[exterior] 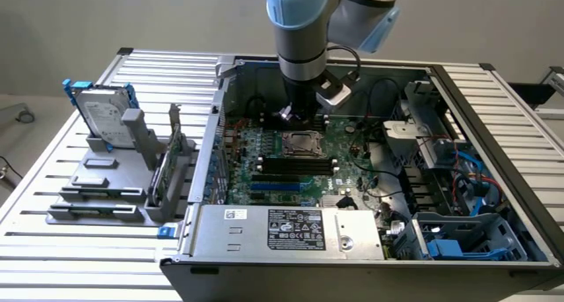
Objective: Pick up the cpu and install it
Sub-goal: 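Install the first cpu locking lever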
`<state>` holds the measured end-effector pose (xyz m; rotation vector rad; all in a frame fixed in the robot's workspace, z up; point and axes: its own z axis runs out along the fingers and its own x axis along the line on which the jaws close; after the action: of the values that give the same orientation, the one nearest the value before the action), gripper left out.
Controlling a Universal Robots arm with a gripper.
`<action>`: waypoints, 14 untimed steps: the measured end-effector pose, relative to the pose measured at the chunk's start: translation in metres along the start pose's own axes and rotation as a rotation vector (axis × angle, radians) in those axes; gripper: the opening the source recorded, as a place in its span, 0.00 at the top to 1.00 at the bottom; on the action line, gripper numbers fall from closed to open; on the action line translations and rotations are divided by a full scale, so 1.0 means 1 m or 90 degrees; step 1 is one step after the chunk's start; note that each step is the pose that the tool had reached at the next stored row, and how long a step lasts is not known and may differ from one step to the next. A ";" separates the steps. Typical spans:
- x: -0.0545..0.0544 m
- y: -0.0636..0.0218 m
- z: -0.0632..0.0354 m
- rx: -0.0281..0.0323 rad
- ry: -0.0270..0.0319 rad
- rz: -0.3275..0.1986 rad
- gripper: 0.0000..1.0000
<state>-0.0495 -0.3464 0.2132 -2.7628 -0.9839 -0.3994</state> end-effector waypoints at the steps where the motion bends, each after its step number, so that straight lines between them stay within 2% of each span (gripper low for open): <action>1: -0.002 0.0024 -0.0018 0.0003 -0.0007 0.001 0.89; 5: -0.007 0.0105 -0.0075 0.0019 -0.0035 0.004 0.89; 9: -0.011 0.0175 -0.0160 0.0056 -0.0090 0.008 0.89; 14: -0.014 0.0242 -0.0270 0.0082 -0.0130 0.011 0.89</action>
<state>-0.0496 -0.3801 0.2325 -2.7673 -0.9629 -0.3616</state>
